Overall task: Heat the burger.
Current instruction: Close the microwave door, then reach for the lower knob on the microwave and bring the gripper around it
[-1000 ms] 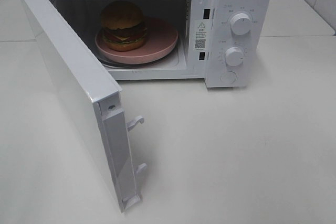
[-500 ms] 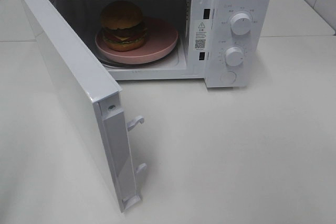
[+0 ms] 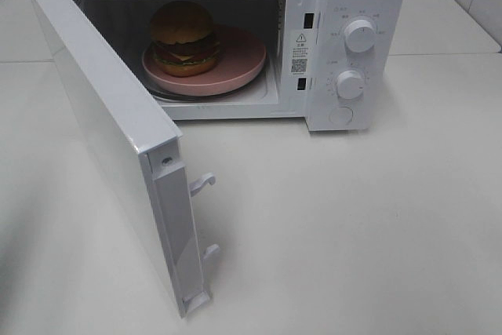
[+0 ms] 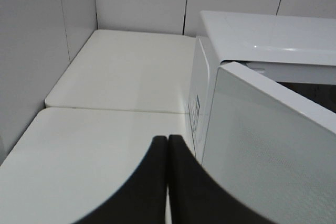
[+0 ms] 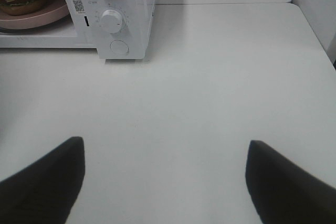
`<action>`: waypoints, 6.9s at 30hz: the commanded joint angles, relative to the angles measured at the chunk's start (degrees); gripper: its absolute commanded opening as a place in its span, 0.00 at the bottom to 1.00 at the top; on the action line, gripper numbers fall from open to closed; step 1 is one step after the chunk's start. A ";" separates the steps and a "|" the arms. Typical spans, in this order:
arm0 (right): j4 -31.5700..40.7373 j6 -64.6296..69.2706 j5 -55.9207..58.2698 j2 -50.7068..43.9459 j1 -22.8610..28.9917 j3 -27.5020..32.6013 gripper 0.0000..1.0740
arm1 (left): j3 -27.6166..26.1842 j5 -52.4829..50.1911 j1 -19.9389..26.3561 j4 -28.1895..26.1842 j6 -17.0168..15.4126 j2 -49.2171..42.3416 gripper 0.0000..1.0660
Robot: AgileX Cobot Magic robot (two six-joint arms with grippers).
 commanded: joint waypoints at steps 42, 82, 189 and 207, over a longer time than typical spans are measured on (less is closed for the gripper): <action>-0.17 0.11 -0.46 -1.66 -0.17 0.06 0.69 | -1.38 -67.49 -0.06 34.84 -14.61 61.94 0.00; -0.17 0.11 -0.46 -1.66 -0.17 0.06 0.69 | -21.14 -54.72 -23.15 16.96 -12.38 72.59 0.00; -0.11 -0.11 -0.46 -1.66 -0.17 0.06 0.69 | -47.84 65.83 -43.54 6.19 -7.33 65.95 0.96; -0.11 -0.11 -0.46 -1.66 -0.17 0.06 0.69 | -47.84 70.47 -8.08 -1.38 5.21 50.36 0.96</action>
